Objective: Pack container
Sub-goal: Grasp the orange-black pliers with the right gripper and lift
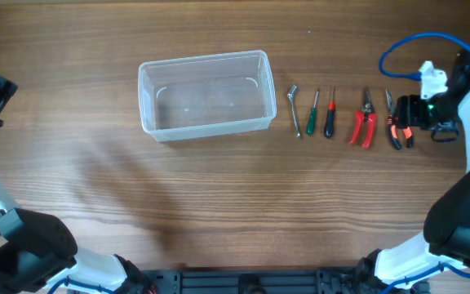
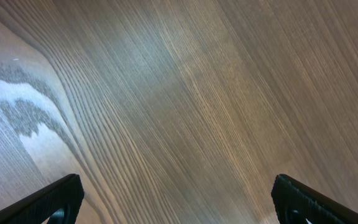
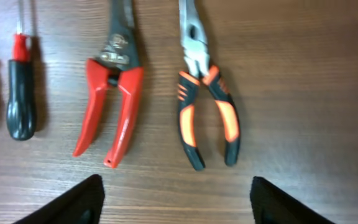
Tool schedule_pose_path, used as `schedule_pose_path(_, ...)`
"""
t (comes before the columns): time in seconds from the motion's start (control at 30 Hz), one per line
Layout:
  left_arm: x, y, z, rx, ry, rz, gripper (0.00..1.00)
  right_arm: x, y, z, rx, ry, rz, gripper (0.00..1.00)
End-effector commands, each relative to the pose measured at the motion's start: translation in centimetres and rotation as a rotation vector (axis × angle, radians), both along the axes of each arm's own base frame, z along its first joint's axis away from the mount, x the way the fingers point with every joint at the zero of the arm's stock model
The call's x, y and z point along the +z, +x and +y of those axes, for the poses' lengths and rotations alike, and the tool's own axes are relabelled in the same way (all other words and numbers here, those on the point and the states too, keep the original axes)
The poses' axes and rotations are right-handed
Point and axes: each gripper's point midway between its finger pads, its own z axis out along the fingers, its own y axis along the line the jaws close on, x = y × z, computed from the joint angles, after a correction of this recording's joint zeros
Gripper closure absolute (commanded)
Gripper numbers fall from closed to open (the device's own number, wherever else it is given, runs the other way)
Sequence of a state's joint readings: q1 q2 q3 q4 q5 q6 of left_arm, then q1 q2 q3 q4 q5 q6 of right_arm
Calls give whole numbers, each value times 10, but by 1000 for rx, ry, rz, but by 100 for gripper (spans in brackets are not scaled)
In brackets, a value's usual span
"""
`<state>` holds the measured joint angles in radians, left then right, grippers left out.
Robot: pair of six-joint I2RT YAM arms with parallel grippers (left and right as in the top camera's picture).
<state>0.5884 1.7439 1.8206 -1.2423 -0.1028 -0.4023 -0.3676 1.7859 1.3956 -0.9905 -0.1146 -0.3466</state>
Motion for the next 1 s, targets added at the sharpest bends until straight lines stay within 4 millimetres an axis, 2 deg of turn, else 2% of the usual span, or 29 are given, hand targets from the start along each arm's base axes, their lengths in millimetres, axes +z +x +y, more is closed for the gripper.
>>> schedule_pose_path(0.0,-3,0,0,9,-13,-2,0,-24,3,5,81,-28,66,28)
schedule_pose_path(0.17,-3,0,0,9,-13,-1,0,-54,3,-3,58,-44,130,28)
schedule_pose_path(0.27,-3,0,0,9,-13,-2,0,-64,3,-8,44,-48,148,29)
schedule_pose_path(0.43,-3,0,0,9,-13,-2,0,-65,5,-11,28,-50,139,30)
schedule_pose_path(0.5,-3,0,0,9,-13,-1,0,-65,2,-10,26,-45,148,37)
schedule_pose_path(0.63,-3,0,0,9,-13,-2,0,-65,3,-4,30,-15,142,43)
schedule_pose_path(0.87,-3,0,0,9,-13,-2,0,-65,5,-3,31,-6,135,44)
schedule_pose_path(0.97,-3,0,0,9,-13,-2,0,-71,5,-2,25,0,146,44)
